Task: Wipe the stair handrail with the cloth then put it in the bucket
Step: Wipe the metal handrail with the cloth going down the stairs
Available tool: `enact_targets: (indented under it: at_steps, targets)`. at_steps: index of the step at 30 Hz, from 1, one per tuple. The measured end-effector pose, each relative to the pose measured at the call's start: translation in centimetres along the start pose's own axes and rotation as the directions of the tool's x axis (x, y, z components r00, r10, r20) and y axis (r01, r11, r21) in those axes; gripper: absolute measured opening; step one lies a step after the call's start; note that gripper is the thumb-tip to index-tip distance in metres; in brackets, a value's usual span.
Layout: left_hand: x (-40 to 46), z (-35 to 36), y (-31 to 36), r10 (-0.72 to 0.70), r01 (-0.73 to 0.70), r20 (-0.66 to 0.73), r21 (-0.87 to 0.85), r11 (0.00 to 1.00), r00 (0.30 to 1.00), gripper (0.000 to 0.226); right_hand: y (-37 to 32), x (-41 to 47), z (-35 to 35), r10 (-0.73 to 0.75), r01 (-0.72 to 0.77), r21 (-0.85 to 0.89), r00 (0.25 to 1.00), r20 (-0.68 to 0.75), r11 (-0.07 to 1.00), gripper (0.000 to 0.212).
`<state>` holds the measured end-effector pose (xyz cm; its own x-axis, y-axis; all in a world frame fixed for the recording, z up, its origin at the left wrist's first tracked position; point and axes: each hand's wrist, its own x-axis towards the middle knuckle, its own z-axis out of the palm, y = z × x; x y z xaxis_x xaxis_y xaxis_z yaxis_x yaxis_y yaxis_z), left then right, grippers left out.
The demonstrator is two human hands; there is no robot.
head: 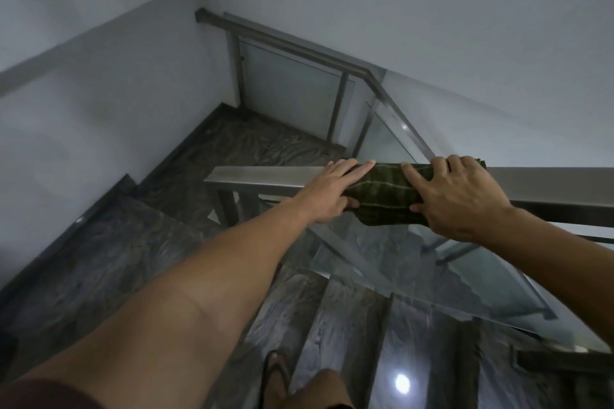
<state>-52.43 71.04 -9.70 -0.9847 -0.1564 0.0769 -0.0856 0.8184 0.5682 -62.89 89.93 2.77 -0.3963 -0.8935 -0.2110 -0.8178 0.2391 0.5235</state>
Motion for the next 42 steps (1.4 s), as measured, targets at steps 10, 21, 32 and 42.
enact_targets:
  at_steps: [10,21,32,42]
  targets:
    - [-2.6,-0.6,-9.9,-0.011,0.011,-0.016,-0.021,1.000,1.000,0.081,-8.0,7.7,1.1,0.001,-0.002,-0.021,0.999,-0.043,1.000,0.071]
    - [-4.2,-1.0,-16.5,0.016,-0.016,0.012,-0.019,1.000,1.000,0.081,-12.6,12.0,1.1,0.017,-0.017,0.007,1.000,0.024,1.000,0.074]
    - [-5.6,-0.1,-25.7,0.093,-0.093,-0.042,0.013,0.996,0.995,0.080,-19.3,17.6,1.6,0.092,-0.091,-0.038,0.995,0.032,0.995,0.072]
    - [-7.5,-0.2,-34.2,0.088,-0.085,-0.053,0.052,0.995,0.995,0.083,-27.2,23.4,1.9,0.160,-0.161,0.001,0.985,0.069,0.987,0.070]
